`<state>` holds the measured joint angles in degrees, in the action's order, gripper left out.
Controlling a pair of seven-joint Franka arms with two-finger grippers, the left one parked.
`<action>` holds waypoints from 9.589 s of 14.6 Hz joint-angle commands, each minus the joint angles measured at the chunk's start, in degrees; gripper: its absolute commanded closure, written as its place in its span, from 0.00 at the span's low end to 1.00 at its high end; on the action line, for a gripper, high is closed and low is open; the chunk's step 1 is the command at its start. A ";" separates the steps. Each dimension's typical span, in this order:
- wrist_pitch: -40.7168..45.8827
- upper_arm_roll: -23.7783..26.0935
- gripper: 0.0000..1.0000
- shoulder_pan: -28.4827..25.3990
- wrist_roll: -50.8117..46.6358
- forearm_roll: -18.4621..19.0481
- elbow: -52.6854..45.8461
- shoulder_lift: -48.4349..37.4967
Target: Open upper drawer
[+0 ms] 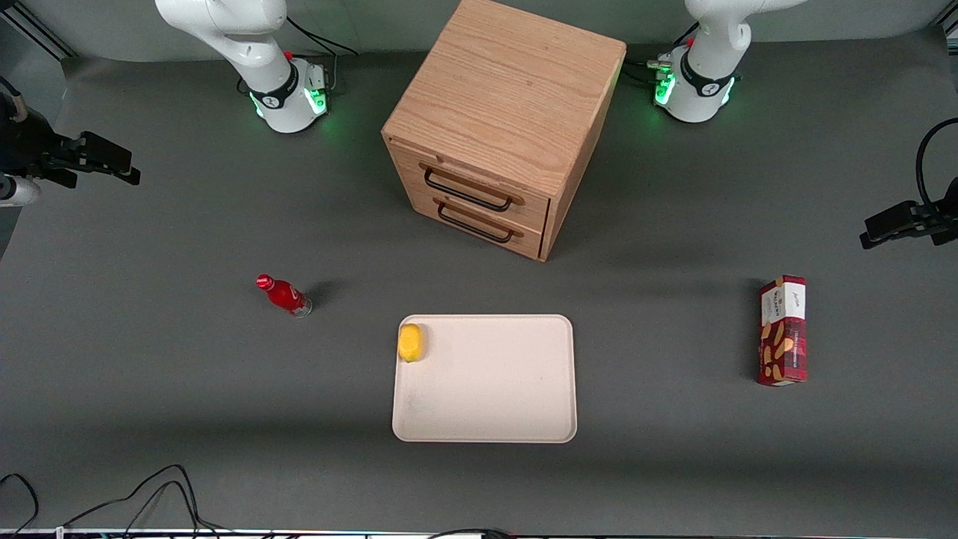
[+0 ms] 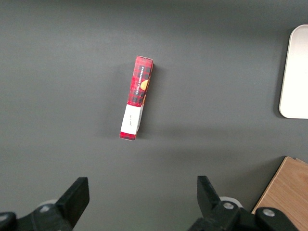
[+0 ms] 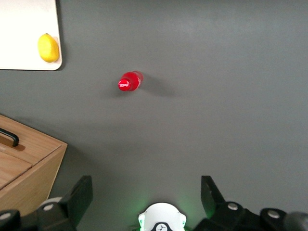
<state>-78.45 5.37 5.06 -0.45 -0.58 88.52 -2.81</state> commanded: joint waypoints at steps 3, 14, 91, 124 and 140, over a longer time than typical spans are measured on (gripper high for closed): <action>-0.21 1.49 0.00 -0.40 1.06 1.63 0.33 -0.71; -7.84 18.53 0.00 -0.49 -0.17 -0.48 -2.04 5.52; -31.67 25.48 0.00 -18.68 22.42 -1.53 -0.81 33.48; -31.41 21.70 0.00 -15.16 26.11 0.05 -10.82 39.19; -30.97 19.68 0.00 -15.25 30.85 0.93 -17.95 44.38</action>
<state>-110.14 24.99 -9.81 28.99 -1.05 73.94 39.17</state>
